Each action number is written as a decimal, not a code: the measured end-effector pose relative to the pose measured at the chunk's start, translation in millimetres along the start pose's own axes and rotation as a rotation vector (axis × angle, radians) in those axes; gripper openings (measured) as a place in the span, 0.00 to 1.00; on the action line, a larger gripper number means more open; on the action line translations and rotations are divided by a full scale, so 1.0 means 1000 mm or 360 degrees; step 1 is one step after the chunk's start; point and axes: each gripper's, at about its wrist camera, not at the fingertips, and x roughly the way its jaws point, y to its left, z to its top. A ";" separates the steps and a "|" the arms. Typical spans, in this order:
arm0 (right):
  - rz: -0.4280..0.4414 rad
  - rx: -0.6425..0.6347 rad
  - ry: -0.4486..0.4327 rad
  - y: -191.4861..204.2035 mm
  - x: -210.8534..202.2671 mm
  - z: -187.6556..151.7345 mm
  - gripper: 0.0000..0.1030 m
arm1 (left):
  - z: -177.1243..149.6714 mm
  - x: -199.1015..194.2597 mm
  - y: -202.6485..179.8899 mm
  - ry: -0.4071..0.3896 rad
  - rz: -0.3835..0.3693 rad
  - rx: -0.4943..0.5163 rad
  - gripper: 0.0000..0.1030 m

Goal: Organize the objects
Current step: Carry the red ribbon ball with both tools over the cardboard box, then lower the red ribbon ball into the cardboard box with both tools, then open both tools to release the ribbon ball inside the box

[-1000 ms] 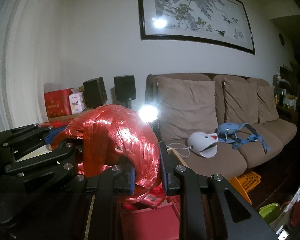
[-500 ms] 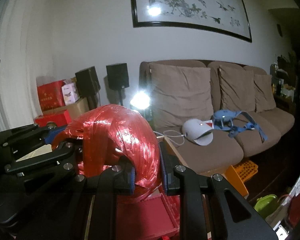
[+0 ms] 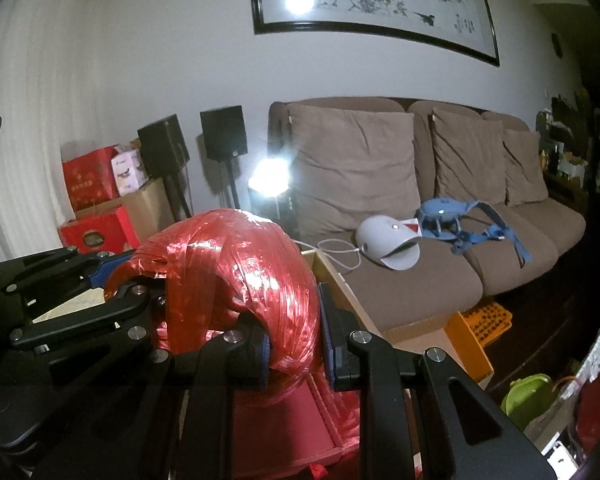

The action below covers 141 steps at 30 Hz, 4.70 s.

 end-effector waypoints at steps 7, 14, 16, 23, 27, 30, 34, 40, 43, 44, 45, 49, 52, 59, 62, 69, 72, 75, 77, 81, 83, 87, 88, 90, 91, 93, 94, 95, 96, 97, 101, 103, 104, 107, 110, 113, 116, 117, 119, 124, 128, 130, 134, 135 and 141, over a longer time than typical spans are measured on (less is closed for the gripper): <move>-0.0027 -0.0004 0.0032 -0.005 0.006 -0.001 0.19 | -0.002 0.009 -0.005 0.0015 -0.0035 0.0001 0.19; -0.0046 0.0017 0.0082 -0.016 0.014 -0.006 0.19 | -0.004 0.021 -0.010 0.0051 -0.0067 0.0010 0.19; -0.0048 0.0026 0.0095 -0.018 0.016 -0.007 0.19 | -0.005 0.025 -0.012 0.0062 -0.0074 0.0014 0.19; -0.0065 0.0049 0.0184 -0.028 0.028 -0.015 0.19 | -0.010 0.043 -0.016 0.0170 -0.0126 -0.0008 0.20; -0.0057 0.0057 0.0239 -0.032 0.037 -0.021 0.19 | -0.014 0.054 -0.017 0.0238 -0.0142 -0.0011 0.21; -0.0054 0.0044 0.0260 -0.031 0.041 -0.024 0.20 | -0.019 0.056 -0.015 0.0241 -0.0151 -0.0021 0.21; -0.0062 0.0020 0.0286 -0.028 0.045 -0.026 0.20 | -0.023 0.061 -0.010 0.0261 -0.0175 -0.0055 0.21; -0.0053 0.0026 0.0292 -0.028 0.048 -0.028 0.20 | -0.024 0.061 -0.009 0.0247 -0.0164 -0.0023 0.21; -0.0025 0.0095 0.0264 -0.027 0.050 -0.030 0.20 | -0.027 0.058 -0.006 0.0176 -0.0143 0.0008 0.21; -0.0016 0.0117 0.0240 -0.025 0.050 -0.032 0.20 | -0.030 0.057 -0.004 0.0148 -0.0134 0.0008 0.21; -0.0012 0.0123 0.0213 -0.022 0.051 -0.034 0.20 | -0.034 0.056 0.000 0.0119 -0.0127 -0.0005 0.21; -0.0038 0.0089 0.0138 -0.011 0.057 -0.039 0.20 | -0.039 0.061 0.012 0.0095 -0.0134 -0.0023 0.21; 0.0003 0.0100 0.0106 -0.010 0.066 -0.033 0.20 | -0.033 0.064 0.018 0.0062 -0.0083 -0.0016 0.21; 0.0027 0.0066 0.0118 -0.004 0.096 -0.012 0.20 | -0.020 0.084 0.039 0.0058 -0.0055 -0.0063 0.21; 0.0032 0.0047 0.0144 -0.003 0.105 -0.009 0.20 | -0.017 0.094 0.046 0.0096 -0.0053 -0.0089 0.21; 0.0027 0.0056 0.0230 -0.008 0.123 -0.016 0.20 | -0.024 0.116 0.050 0.0199 -0.0080 -0.0131 0.21; 0.0034 0.0081 0.0258 -0.011 0.129 -0.019 0.20 | -0.028 0.122 0.050 0.0223 -0.0082 -0.0160 0.21; 0.0025 0.0069 0.0273 -0.011 0.131 -0.022 0.20 | -0.031 0.125 0.051 0.0242 -0.0094 -0.0172 0.21; 0.0024 0.0064 0.0281 -0.010 0.132 -0.022 0.20 | -0.032 0.127 0.052 0.0260 -0.0101 -0.0178 0.22; 0.0022 0.0065 0.0302 -0.010 0.134 -0.024 0.20 | -0.034 0.131 0.058 0.0296 -0.0138 -0.0226 0.24; 0.0018 0.0062 0.0309 -0.009 0.135 -0.024 0.20 | -0.035 0.130 0.058 0.0301 -0.0140 -0.0227 0.25; 0.0017 0.0078 0.0318 -0.010 0.136 -0.025 0.20 | -0.038 0.128 0.063 0.0310 -0.0147 -0.0275 0.35; 0.0014 0.0078 0.0320 -0.010 0.136 -0.025 0.20 | -0.039 0.127 0.064 0.0307 -0.0153 -0.0282 0.39; 0.0001 0.0078 0.0323 -0.010 0.138 -0.025 0.20 | -0.040 0.125 0.065 0.0298 -0.0154 -0.0279 0.42; 0.0002 0.0080 0.0328 -0.010 0.139 -0.026 0.20 | -0.040 0.124 0.064 0.0295 -0.0144 -0.0268 0.42; 0.0002 0.0082 0.0339 -0.009 0.141 -0.026 0.20 | -0.041 0.124 0.062 0.0294 -0.0125 -0.0249 0.42; 0.0005 0.0085 0.0341 -0.010 0.141 -0.027 0.20 | -0.041 0.124 0.062 0.0294 -0.0125 -0.0251 0.42; 0.0009 0.0088 0.0344 -0.010 0.142 -0.026 0.20 | -0.041 0.124 0.062 0.0297 -0.0129 -0.0254 0.42; 0.0011 0.0092 0.0347 -0.011 0.142 -0.027 0.21 | -0.042 0.124 0.062 0.0299 -0.0135 -0.0265 0.42; 0.0012 0.0096 0.0347 -0.012 0.142 -0.027 0.22 | -0.042 0.124 0.062 0.0299 -0.0136 -0.0272 0.44; 0.0027 0.0140 0.0324 -0.017 0.141 -0.027 0.27 | -0.042 0.125 0.068 0.0302 -0.0121 -0.0323 0.49; 0.0038 0.0150 0.0328 -0.018 0.141 -0.026 0.27 | -0.041 0.126 0.069 0.0310 -0.0114 -0.0339 0.49; 0.0044 0.0153 0.0330 -0.018 0.142 -0.026 0.27 | -0.041 0.127 0.070 0.0313 -0.0107 -0.0344 0.49; 0.0052 0.0148 0.0329 -0.018 0.140 -0.025 0.28 | -0.040 0.130 0.074 0.0304 -0.0076 -0.0372 0.51; 0.0060 0.0168 0.0315 -0.020 0.137 -0.023 0.32 | -0.037 0.138 0.079 0.0313 -0.0066 -0.0422 0.52; 0.0122 0.0220 0.0268 -0.025 0.129 -0.019 0.33 | -0.036 0.151 0.084 0.0352 0.0031 -0.0443 0.52; 0.0129 0.0242 0.0237 -0.030 0.122 -0.015 0.33 | -0.038 0.161 0.093 0.0377 0.0091 -0.0481 0.50; 0.0135 0.0259 0.0232 -0.032 0.120 -0.013 0.33 | -0.038 0.162 0.096 0.0385 0.0113 -0.0495 0.50; 0.0119 0.0287 0.0216 -0.038 0.116 -0.011 0.33 | -0.040 0.162 0.103 0.0381 0.0127 -0.0536 0.50; 0.0081 0.0348 0.0231 -0.051 0.113 -0.008 0.33 | -0.040 0.155 0.110 0.0368 0.0108 -0.0566 0.51; 0.0073 0.0356 0.0252 -0.052 0.113 -0.008 0.33 | -0.042 0.140 0.113 0.0358 0.0059 -0.0585 0.51; 0.0077 0.0339 0.0268 -0.048 0.113 -0.008 0.33 | -0.042 0.128 0.116 0.0341 0.0027 -0.0603 0.53; 0.0093 0.0288 0.0276 -0.038 0.111 -0.006 0.33 | -0.036 0.105 0.120 0.0306 0.0009 -0.0584 0.57; 0.0098 0.0278 0.0281 -0.036 0.112 -0.006 0.33 | -0.033 0.099 0.120 0.0302 0.0011 -0.0569 0.57; 0.0132 0.0202 0.0289 -0.021 0.107 -0.001 0.33 | -0.025 0.052 0.131 0.0206 0.0054 -0.0538 0.59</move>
